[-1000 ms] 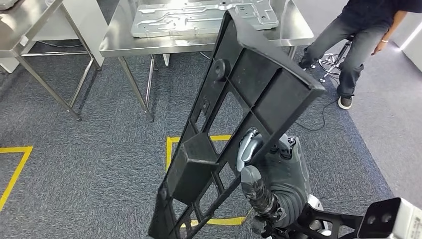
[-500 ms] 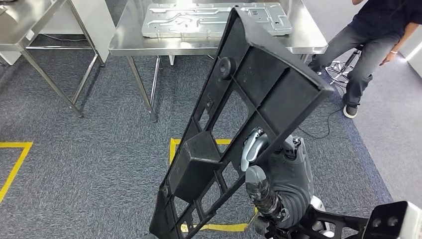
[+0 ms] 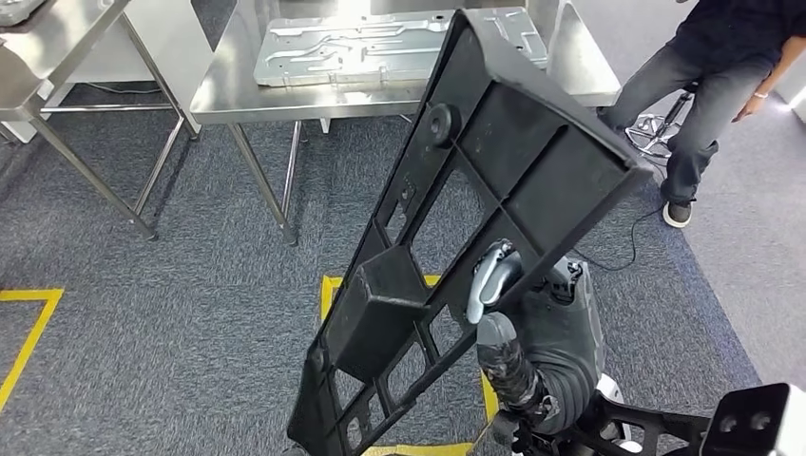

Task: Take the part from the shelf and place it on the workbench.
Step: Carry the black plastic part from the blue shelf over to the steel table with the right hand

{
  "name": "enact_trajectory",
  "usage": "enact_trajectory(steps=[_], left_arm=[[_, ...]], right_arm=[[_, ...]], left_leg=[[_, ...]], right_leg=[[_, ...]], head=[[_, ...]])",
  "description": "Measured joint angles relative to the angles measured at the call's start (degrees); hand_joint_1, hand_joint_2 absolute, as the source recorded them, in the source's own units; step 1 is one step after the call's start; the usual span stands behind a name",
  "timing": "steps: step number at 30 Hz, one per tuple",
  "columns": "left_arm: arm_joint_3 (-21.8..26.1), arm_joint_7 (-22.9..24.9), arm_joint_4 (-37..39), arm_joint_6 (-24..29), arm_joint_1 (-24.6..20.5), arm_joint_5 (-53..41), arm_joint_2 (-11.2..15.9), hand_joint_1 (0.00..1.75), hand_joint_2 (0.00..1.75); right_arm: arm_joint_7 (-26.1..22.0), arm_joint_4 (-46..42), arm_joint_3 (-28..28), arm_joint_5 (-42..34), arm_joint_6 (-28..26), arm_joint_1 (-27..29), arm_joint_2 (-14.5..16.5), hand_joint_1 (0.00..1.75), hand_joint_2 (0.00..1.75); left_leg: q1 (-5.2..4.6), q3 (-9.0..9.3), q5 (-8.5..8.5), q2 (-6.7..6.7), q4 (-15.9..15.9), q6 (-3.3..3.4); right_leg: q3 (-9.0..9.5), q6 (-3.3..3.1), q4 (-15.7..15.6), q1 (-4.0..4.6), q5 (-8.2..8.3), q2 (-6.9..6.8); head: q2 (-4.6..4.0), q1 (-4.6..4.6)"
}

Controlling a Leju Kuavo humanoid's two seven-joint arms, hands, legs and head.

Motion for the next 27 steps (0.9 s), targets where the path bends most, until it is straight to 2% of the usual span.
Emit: enact_trajectory(steps=[1, 3, 5, 7, 8, 9, 11, 12, 13, 14, 16, 17, 18, 20, 22, 23, 24, 26, 27], left_arm=[[0.0, 0.0, 0.01, 0.02, 0.0, 0.04, 0.01, 0.0, 1.75], [0.0, 0.0, 0.04, 0.08, -0.03, 0.15, 0.04, 0.0, 1.75], [0.0, 0.01, 0.09, 0.15, 0.07, 0.44, 0.09, 0.0, 1.75], [0.0, 0.01, 0.11, 0.21, 0.17, 0.71, 0.13, 0.0, 1.75], [0.0, 0.01, 0.11, 0.24, 0.1, 0.79, 0.14, 0.0, 1.75], [0.0, 0.0, 0.11, 0.25, -0.01, 0.92, 0.13, 0.0, 1.75], [0.0, 0.01, 0.11, 0.26, -0.17, 1.31, 0.11, 0.0, 1.75], [0.0, 0.01, 0.11, 0.26, -0.15, 1.55, 0.1, 0.0, 1.75], [0.0, 0.02, 0.11, 0.26, -0.1, 1.77, 0.1, 0.0, 1.75], [0.0, 0.02, 0.11, 0.27, -0.07, 2.02, 0.1, 0.0, 1.75], [0.0, 0.01, 0.11, 0.28, -0.05, 2.31, 0.04, 0.0, 1.75], [0.0, 0.0, 0.12, 0.28, -0.1, 2.41, 0.0, 0.0, 1.75], [0.01, 0.01, 0.13, 0.27, -0.15, 2.48, -0.04, 0.0, 1.75], [0.02, 0.03, 0.13, 0.2, -0.24, 2.66, -0.05, 0.0, 1.75], [0.02, 0.14, 0.14, 0.08, -0.21, 2.88, -0.04, 0.0, 1.75], [0.02, 0.21, 0.15, 0.02, -0.24, 2.98, -0.04, 0.0, 1.75], [0.02, 0.28, 0.15, -0.03, -0.28, 3.04, -0.04, 0.0, 1.75], [0.03, 0.37, 0.15, -0.14, -0.3, 3.14, -0.05, 0.0, 1.75], [0.03, 0.4, 0.16, -0.19, -0.24, 3.16, -0.05, 0.0, 1.75]], right_arm=[[-0.02, 0.02, 0.0, -0.02, 0.0, 0.01, 0.01, 1.73, 1.75], [-0.06, 0.04, -0.01, -0.2, 0.02, -0.01, 0.02, 1.73, 1.75], [-0.08, 0.1, -0.02, -0.6, 0.09, -0.05, 0.02, 1.73, 1.75], [-0.12, 0.16, -0.07, -1.07, 0.22, -0.15, 0.05, 1.73, 1.75], [-0.18, 0.21, -0.1, -1.29, 0.35, -0.27, 0.07, 1.73, 1.75], [-0.23, 0.3, -0.12, -1.48, 0.49, -0.36, 0.09, 1.73, 1.75], [-0.3, 0.59, -0.13, -1.78, 0.84, -0.43, 0.1, 1.73, 1.75], [-0.3, 0.78, -0.13, -1.87, 1.01, -0.4, 0.11, 1.73, 1.75], [-0.3, 0.98, -0.13, -1.95, 1.16, -0.38, 0.14, 1.73, 1.75], [-0.3, 1.18, -0.13, -2.01, 1.27, -0.39, 0.16, 1.73, 1.75], [-0.31, 1.58, -0.13, -2.09, 1.37, -0.42, 0.25, 1.73, 1.75], [-0.31, 1.75, -0.13, -2.13, 1.38, -0.49, 0.33, 1.73, 1.75], [-0.31, 1.9, -0.13, -2.16, 1.39, -0.55, 0.45, 1.73, 1.75], [-0.32, 2.13, -0.13, -2.2, 1.51, -0.72, 0.73, 1.73, 1.75], [-0.32, 2.34, -0.13, -2.21, 1.74, -0.8, 1.0, 1.73, 1.75], [-0.32, 2.44, -0.13, -2.21, 1.85, -0.9, 1.16, 1.73, 1.75], [-0.32, 2.52, -0.13, -2.22, 1.97, -1.02, 1.34, 1.73, 1.75], [-0.32, 2.73, -0.13, -2.22, 2.16, -1.23, 1.61, 1.73, 1.75], [-0.32, 2.88, -0.13, -2.22, 2.22, -1.25, 1.7, 1.73, 1.75]], left_leg=[[-0.12, 1.03, 2.28, 0.04, -3.59, 0.27], [-0.54, 2.42, 4.02, 0.1, -8.3, 0.96], [-0.83, 2.72, 3.62, 0.06, -8.9, 1.58], [-0.51, 3.55, 4.01, 0.01, -9.51, 2.16], [-0.35, 4.1, 3.93, 0.0, -9.95, 2.5], [-0.24, 4.63, 3.76, 0.0, -10.27, 2.81], [-0.37, 5.43, 3.11, -0.04, -10.38, 3.27], [-0.44, 5.86, 2.7, -0.08, -10.38, 3.35], [-0.5, 6.38, 2.27, -0.17, -10.38, 3.38], [-0.54, 7.01, 1.8, -0.29, -10.37, 3.36], [-0.61, 8.23, 0.83, -0.54, -10.35, 3.15], [-0.72, 8.61, 0.35, -0.66, -10.21, 2.92], [-0.77, 8.78, 0.02, -0.73, -10.19, 2.65], [-0.79, 8.93, -0.35, -0.8, -10.33, 2.07], [-0.68, 8.95, -0.88, -0.68, -10.09, 1.5], [-0.65, 8.36, -1.57, -0.58, -8.74, 1.17], [-0.55, 7.01, -2.6, -0.48, -6.21, 0.84], [-0.27, 2.64, -4.77, -0.28, 0.97, 0.28], [-0.13, 0.49, -5.05, -0.19, 3.81, 0.09]], right_leg=[[0.68, 0.17, 0.0, 0.03, -0.49, 0.04], [1.29, 0.73, -0.07, 0.14, -1.26, 0.11], [1.45, 1.46, -0.39, 0.29, -1.75, 0.13], [1.63, 2.04, -0.1, 0.3, -2.49, 0.08], [0.96, 2.19, 1.48, 0.33, -3.31, 0.08], [-0.5, 2.26, 4.24, 0.31, -4.43, 0.08], [-5.19, 2.32, 11.72, 0.38, -6.6, 0.09], [-7.28, 2.36, 14.28, 0.39, -6.61, 0.09], [-8.54, 2.37, 15.0, 0.39, -5.55, 0.09], [-8.74, 2.31, 13.5, 0.38, -3.35, 0.09], [-6.77, 1.98, 6.46, 0.47, 1.94, 0.12], [-5.55, 1.79, 3.09, 0.57, 3.43, 0.15], [-4.74, 1.63, 1.04, 0.68, 4.02, 0.17], [-4.15, 1.28, -0.17, 0.88, 3.52, 0.22], [-3.54, 0.78, -0.65, 0.56, 3.37, 0.24], [-3.05, 0.49, -1.0, 0.37, 3.26, 0.18], [-2.51, 0.22, -1.27, 0.19, 3.09, 0.09], [-1.76, -0.1, -1.37, 0.19, 2.49, -0.07], [-1.39, -0.12, -1.35, 0.18, 2.13, -0.08]], head=[[0.01, 0.05], [0.0, 0.08], [0.0, 0.1], [0.0, 0.22], [0.0, 0.35], [0.0, 0.48], [-0.01, 0.67], [-0.01, 0.66], [-0.01, 0.67], [-0.01, 0.66], [-0.01, 0.69], [-0.01, 0.71], [0.0, 0.71], [0.0, 0.68], [-0.01, 0.6], [0.0, 0.47], [0.01, 0.38], [0.01, 0.23], [0.01, 0.24]])
